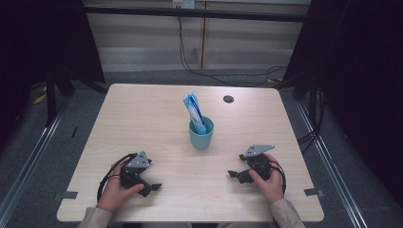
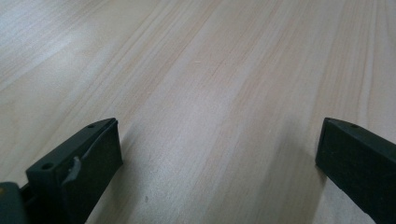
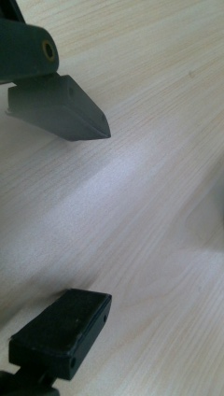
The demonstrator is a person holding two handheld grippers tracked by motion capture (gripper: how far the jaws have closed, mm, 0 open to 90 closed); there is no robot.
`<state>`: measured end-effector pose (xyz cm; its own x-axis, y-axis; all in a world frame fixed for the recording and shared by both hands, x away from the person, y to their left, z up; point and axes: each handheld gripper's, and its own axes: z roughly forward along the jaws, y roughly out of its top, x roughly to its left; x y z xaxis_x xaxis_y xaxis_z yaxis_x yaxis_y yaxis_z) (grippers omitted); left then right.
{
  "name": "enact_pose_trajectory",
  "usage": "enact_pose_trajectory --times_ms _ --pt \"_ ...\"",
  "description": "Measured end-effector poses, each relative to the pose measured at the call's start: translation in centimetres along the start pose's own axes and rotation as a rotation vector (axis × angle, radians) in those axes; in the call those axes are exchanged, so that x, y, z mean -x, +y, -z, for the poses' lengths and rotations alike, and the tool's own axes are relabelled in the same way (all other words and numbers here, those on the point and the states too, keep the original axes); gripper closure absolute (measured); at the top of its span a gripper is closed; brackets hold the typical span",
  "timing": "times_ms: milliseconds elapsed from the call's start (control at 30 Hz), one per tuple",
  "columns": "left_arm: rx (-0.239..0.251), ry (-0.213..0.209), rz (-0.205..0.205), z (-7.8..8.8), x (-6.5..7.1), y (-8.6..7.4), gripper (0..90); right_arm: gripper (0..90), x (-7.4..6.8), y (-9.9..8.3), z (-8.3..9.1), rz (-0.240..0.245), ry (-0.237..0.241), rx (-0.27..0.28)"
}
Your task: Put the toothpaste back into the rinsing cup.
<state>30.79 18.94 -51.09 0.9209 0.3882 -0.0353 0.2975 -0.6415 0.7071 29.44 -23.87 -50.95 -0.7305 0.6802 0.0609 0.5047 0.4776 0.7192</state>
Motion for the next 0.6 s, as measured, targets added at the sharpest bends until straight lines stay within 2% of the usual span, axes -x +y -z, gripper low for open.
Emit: enact_pose_trajectory --times_ms 200,600 --pt "0.001 0.000 0.001 -0.01 0.00 0.00 0.0 15.9 -0.20 -0.30 -0.03 0.024 -0.017 0.011" --pt "0.001 0.000 0.000 -0.01 0.00 -0.01 0.0 14.0 -0.22 -0.28 -0.08 0.020 -0.026 0.006"
